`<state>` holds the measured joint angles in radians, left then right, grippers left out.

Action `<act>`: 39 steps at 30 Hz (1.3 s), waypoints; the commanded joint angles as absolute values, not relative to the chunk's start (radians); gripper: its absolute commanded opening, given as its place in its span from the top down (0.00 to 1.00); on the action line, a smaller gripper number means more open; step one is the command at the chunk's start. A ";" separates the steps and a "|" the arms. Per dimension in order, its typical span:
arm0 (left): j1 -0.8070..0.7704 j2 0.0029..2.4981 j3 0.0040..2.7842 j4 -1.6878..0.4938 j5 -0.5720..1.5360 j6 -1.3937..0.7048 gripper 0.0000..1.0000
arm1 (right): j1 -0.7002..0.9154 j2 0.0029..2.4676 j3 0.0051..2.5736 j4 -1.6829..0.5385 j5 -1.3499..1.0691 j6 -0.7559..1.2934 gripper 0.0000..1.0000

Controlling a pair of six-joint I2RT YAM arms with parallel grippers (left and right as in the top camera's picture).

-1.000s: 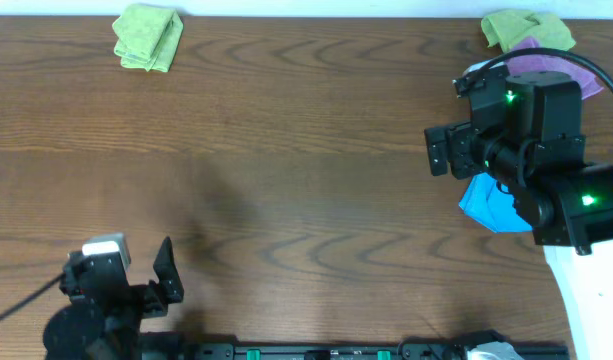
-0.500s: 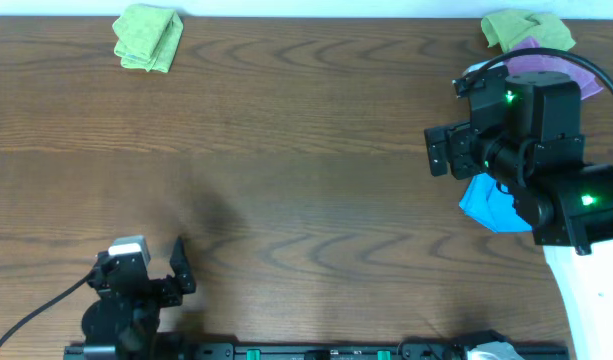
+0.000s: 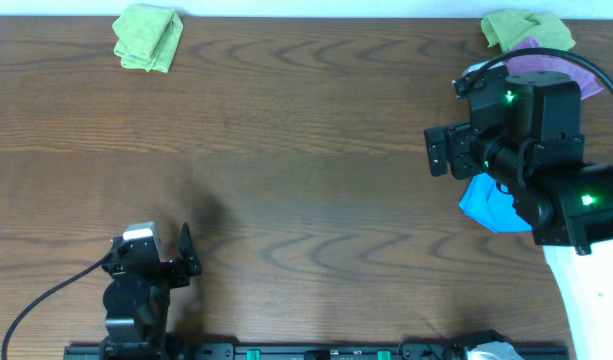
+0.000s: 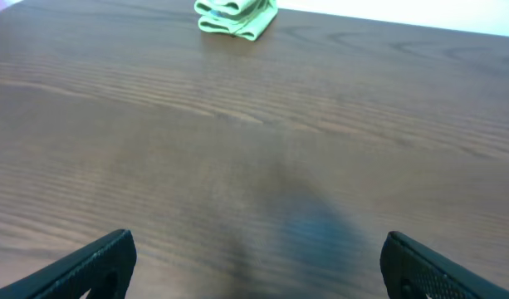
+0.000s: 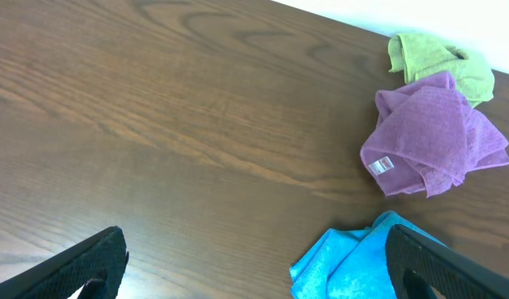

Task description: Fold the cloth

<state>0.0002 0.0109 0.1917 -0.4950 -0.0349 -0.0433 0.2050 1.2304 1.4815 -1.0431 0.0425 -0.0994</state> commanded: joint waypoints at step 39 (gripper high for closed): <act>0.007 0.004 0.120 -0.407 -0.059 -0.026 0.05 | 0.202 1.198 1.475 -1.060 0.075 -0.141 0.01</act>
